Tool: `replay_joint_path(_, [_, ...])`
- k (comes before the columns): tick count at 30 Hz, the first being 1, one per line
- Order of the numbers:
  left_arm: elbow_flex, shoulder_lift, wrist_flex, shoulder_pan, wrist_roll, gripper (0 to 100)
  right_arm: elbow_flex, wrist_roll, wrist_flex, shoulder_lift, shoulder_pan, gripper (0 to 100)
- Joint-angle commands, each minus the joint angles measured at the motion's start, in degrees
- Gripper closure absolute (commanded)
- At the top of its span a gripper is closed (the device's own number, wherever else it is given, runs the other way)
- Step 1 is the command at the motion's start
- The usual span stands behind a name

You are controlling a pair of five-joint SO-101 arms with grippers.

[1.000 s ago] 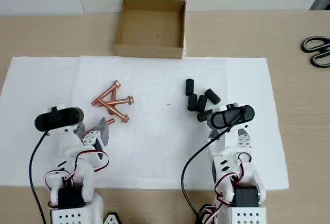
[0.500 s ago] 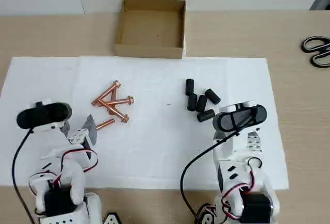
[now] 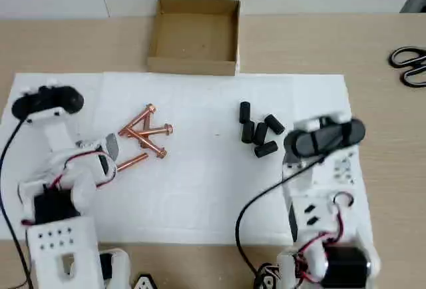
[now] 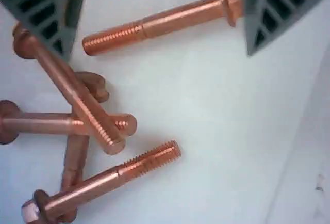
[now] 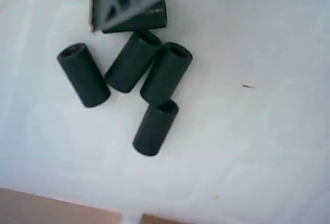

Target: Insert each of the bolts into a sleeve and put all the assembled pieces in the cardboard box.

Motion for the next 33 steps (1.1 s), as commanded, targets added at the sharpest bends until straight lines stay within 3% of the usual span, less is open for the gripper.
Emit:
replay_joint_path(1, [-4.09,3.16,-0.44,0.18,-0.26,79,-14.33,0.35,0.57,19.47,0.4,81.5])
replay_joint_path(10, [-4.7,6.51,-2.64,-0.26,-0.35,79,-38.51,0.53,9.45,61.93,2.59,81.4])
replay_joint_path(17, [-3.74,6.51,-2.64,0.09,0.0,79,-42.81,0.79,6.11,72.66,2.15,81.5])
replay_joint_path(21, [-1.89,6.51,-3.78,0.09,0.0,79,-47.3,6.86,6.9,80.31,1.63,81.6])
replay_joint_path(27, [0.57,6.51,-5.89,0.09,0.09,79,-64.35,12.66,15.6,97.1,1.36,81.6])
replay_joint_path(33, [0.57,6.51,-5.8,0.09,0.09,79,-79.74,13.89,20.7,110.73,0.31,81.6])
